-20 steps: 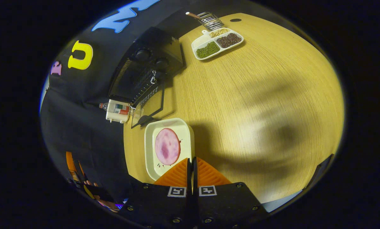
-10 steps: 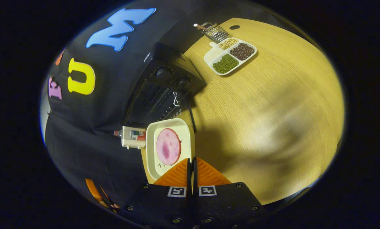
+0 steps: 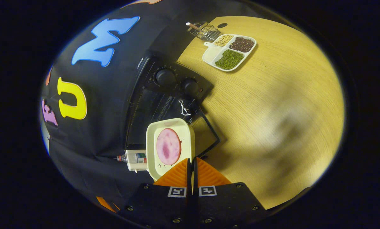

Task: Open the electric oven with the left hand, put the food in, and close the electric oven.

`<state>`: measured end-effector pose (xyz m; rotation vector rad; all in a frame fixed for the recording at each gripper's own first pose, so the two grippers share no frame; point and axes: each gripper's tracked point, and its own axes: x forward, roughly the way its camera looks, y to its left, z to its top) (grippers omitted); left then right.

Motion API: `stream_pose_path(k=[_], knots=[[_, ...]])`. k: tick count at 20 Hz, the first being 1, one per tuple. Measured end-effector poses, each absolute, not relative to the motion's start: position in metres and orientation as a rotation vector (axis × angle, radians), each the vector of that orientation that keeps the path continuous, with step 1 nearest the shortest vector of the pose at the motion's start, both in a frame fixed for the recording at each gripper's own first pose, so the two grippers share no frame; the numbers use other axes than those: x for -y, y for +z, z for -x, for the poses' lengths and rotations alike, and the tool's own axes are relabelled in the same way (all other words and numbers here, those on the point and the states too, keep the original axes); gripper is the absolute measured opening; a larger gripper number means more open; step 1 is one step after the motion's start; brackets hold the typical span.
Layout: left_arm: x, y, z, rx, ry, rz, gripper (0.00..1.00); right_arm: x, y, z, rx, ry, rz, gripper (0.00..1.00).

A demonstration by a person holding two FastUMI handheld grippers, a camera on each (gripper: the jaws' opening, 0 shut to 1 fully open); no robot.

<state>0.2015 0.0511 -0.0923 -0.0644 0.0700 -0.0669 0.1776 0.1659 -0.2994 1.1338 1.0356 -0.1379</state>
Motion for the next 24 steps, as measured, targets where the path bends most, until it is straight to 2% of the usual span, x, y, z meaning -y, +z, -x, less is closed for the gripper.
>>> stream_pose_path(k=[8, 11, 17, 24], knots=[[-0.093, -0.103, -0.226, -0.084, -0.042, 0.06, 1.0, -0.199, -0.306, -0.226, -0.916, -0.296, -1.297, 0.0], [-0.111, -0.104, -0.231, -0.084, -0.017, 0.045, 1.0, -0.21, -0.314, -0.24, -0.931, -0.336, -1.312, 0.01], [-0.148, -0.111, -0.23, -0.109, 0.043, 0.023, 1.0, -0.213, -0.319, -0.279, -0.792, -0.424, -1.357, 0.01], [-0.177, -0.104, -0.222, -0.108, 0.103, -0.025, 1.0, -0.216, -0.335, -0.309, -0.703, -0.514, -1.432, 0.01]])
